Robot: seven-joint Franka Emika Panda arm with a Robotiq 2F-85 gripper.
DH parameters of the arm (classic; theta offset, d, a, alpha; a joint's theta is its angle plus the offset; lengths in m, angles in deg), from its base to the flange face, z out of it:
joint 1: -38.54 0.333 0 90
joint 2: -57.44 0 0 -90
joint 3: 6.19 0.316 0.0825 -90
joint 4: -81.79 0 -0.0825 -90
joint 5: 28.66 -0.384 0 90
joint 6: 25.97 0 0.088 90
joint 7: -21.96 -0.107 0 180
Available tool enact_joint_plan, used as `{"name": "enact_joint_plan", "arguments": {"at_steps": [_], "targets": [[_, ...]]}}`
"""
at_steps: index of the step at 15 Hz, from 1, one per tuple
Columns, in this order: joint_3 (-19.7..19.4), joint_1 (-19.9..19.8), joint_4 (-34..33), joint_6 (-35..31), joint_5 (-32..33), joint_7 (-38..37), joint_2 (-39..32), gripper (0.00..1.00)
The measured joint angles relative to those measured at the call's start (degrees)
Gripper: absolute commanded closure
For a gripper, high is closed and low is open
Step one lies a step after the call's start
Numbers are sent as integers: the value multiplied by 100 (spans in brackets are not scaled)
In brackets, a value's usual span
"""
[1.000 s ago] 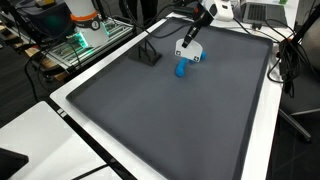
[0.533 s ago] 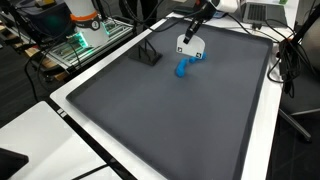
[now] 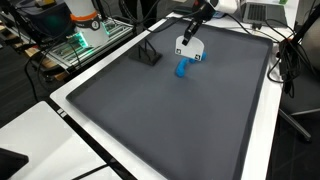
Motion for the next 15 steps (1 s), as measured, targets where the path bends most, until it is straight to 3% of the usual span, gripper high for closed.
{"name": "enact_joint_plan", "arguments": {"at_steps": [15], "targets": [[-63, -50, 106, -442, 14, 0, -209, 99]]}}
